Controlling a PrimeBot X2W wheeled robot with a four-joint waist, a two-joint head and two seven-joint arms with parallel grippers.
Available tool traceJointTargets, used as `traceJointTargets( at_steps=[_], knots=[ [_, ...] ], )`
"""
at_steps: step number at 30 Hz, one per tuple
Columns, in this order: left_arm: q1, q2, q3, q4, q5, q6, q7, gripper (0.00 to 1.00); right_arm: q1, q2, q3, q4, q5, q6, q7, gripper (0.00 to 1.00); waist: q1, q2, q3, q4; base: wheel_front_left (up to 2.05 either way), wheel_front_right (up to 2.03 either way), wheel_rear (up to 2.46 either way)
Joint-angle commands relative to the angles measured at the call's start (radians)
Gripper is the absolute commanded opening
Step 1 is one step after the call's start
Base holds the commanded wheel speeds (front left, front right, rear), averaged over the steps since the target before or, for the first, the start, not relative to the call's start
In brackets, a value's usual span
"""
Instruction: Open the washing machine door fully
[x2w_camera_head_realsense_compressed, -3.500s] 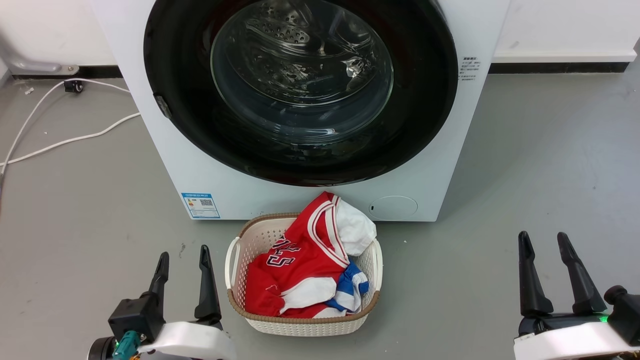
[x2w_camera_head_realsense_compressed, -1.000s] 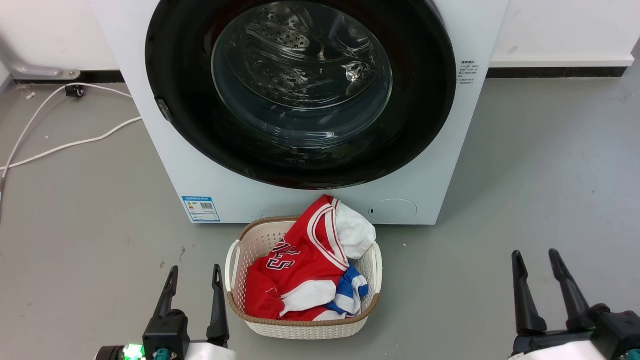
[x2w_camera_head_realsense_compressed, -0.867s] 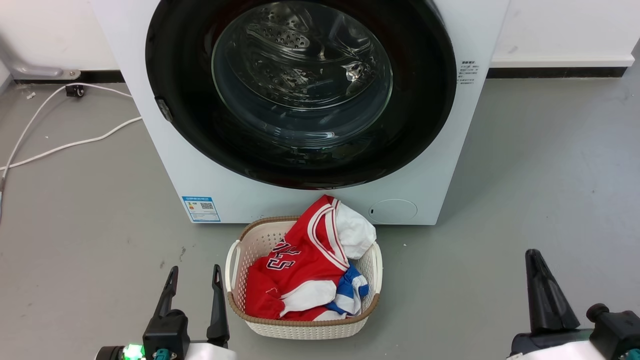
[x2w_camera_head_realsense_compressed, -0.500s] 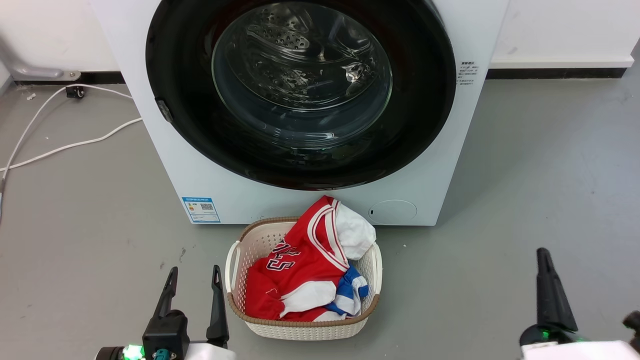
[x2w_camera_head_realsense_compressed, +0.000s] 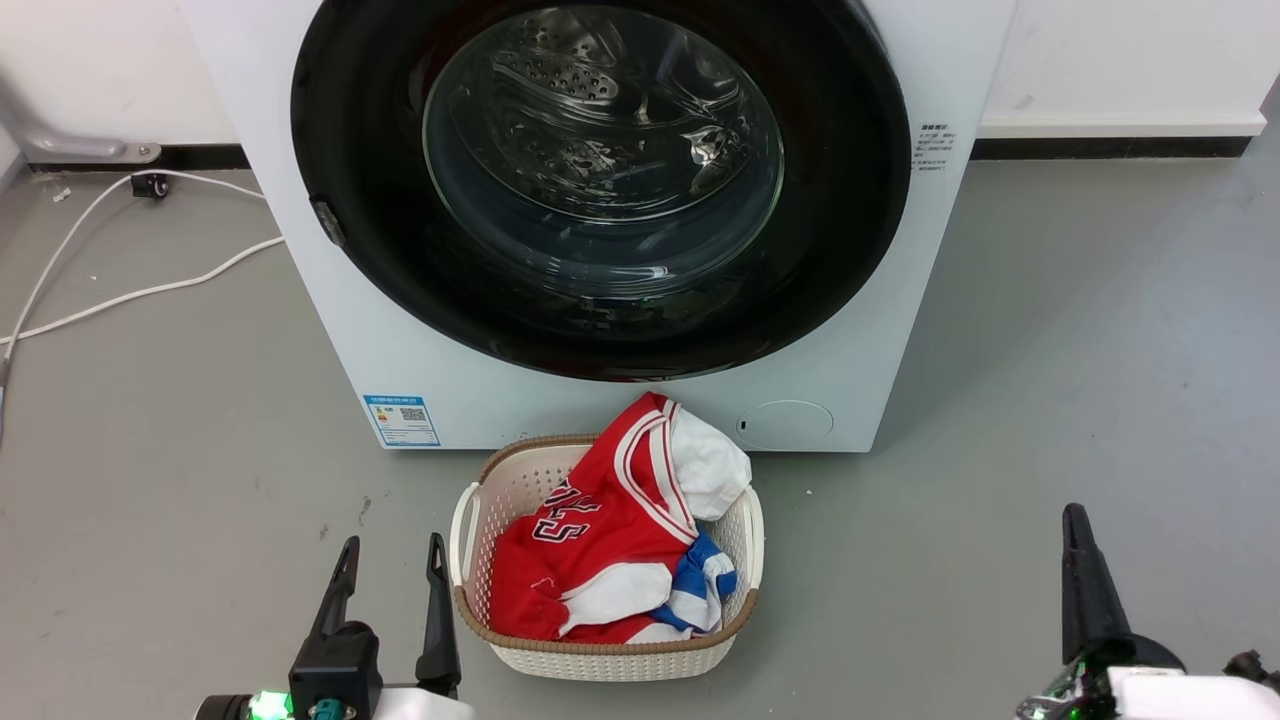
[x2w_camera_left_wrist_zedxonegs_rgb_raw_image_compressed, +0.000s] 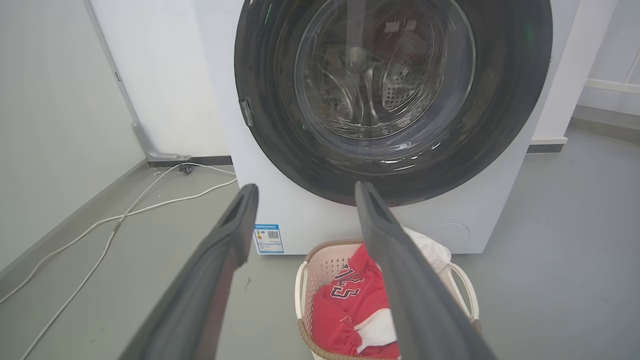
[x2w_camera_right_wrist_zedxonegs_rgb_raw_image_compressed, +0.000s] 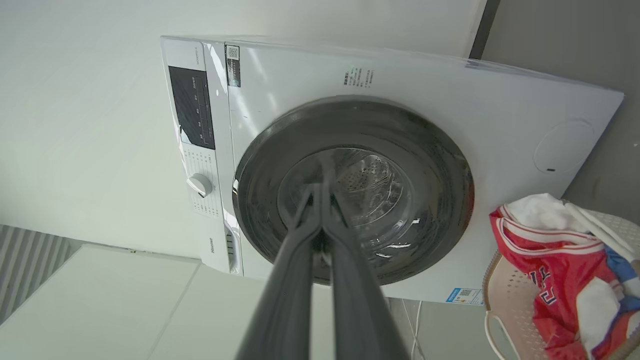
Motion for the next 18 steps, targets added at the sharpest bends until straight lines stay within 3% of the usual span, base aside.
traceJointTargets(
  at_steps=[1,8,18],
  knots=[
    [0.006,-0.002,0.003,-0.001,-0.001,0.003,-0.003,1.0,-0.008,-0.01,-0.008,-0.015,0.042,0.0,0.022,0.0,0.0,0.0,0.0,0.0,0.0,0.0,0.0],
    [0.009,-0.002,0.006,-0.005,0.003,0.004,-0.003,1.0,0.026,-0.021,-0.064,-0.062,0.214,0.0,0.183,0.0,0.0,0.0,0.003,-0.002,0.0,0.0,0.0],
    [0.008,-0.002,0.007,-0.006,0.009,-0.001,-0.003,1.0,0.043,-0.007,-0.102,-0.06,0.206,0.0,0.313,0.0,0.0,0.0,0.007,-0.002,0.0,0.0,0.0]
  ],
)
